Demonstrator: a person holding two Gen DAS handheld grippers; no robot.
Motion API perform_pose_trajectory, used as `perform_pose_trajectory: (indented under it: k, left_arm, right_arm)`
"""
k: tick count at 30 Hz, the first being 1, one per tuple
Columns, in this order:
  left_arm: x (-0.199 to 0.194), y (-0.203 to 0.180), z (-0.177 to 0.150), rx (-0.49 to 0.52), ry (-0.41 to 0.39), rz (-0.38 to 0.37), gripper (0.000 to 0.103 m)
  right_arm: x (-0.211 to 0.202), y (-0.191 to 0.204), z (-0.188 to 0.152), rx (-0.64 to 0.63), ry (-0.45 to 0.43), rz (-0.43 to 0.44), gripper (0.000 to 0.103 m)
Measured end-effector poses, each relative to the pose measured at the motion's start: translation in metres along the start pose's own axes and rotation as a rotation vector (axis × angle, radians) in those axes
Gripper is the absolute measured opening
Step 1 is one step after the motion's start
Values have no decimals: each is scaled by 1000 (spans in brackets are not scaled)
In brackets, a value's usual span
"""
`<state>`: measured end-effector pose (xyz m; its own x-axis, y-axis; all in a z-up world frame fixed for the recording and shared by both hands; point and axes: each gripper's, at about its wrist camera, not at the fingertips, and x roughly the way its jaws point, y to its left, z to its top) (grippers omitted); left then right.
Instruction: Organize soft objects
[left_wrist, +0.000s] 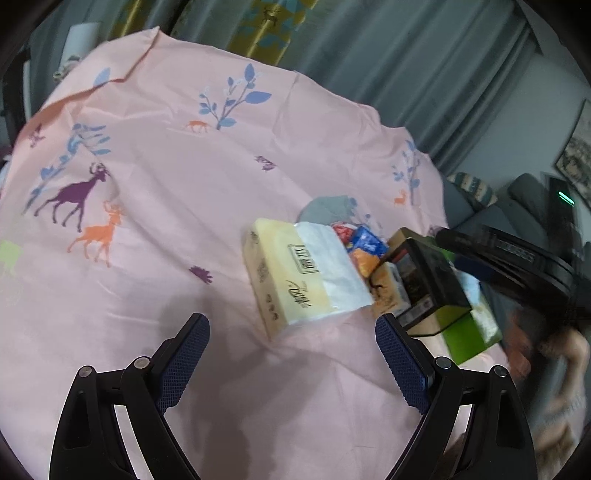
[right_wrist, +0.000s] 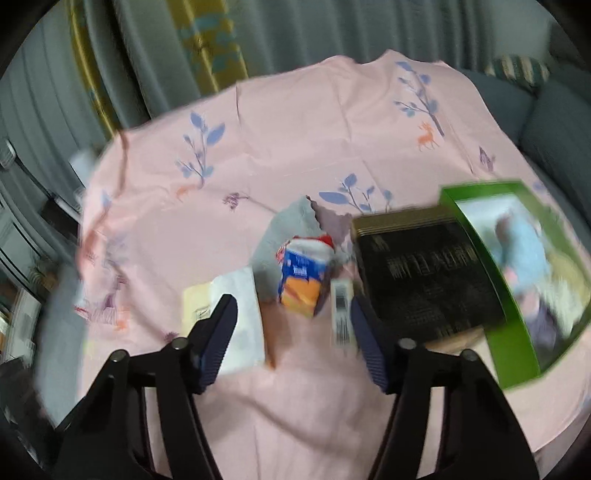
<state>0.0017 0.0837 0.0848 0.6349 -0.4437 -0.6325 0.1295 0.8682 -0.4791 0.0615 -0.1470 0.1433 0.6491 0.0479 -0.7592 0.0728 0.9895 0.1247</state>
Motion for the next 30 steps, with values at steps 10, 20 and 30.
perform_pose_trajectory:
  k: [10,20,30]
  left_arm:
    - [1,15,4,-70,19,5,92]
    - [9,16,5,-61,57,20,92]
    - [16,13,3,-41,75,30,92]
  right_arm:
    - [113,28,44,-202,236,-180,46]
    - [159,32,44,-302,326,-204,48]
    - [124,27,40,-267,254,-111,19]
